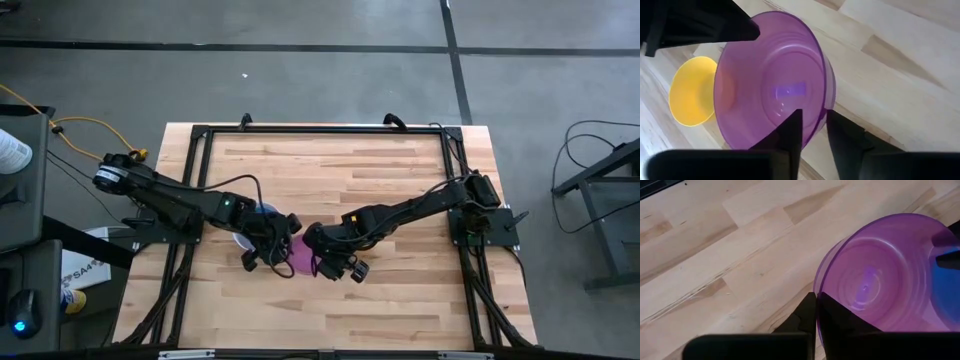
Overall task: Nest bowls inside each other
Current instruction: Stack the violet bowl on the blue bowl
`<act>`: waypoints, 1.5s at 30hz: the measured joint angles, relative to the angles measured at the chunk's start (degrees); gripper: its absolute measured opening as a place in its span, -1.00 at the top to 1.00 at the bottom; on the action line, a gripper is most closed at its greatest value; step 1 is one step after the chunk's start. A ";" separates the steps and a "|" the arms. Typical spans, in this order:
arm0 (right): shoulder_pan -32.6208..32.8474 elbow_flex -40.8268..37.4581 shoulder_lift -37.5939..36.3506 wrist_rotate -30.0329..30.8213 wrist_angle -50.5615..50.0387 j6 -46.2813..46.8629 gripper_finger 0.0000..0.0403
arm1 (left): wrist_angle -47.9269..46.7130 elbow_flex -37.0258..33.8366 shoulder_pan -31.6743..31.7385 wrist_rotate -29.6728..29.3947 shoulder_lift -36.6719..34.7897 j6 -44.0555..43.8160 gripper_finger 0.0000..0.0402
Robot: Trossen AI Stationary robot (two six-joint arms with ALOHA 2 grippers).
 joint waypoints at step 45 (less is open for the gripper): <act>0.11 -0.07 0.00 1.28 8.82 6.23 0.39 | -0.35 0.01 0.00 5.62 -0.15 -3.85 1.00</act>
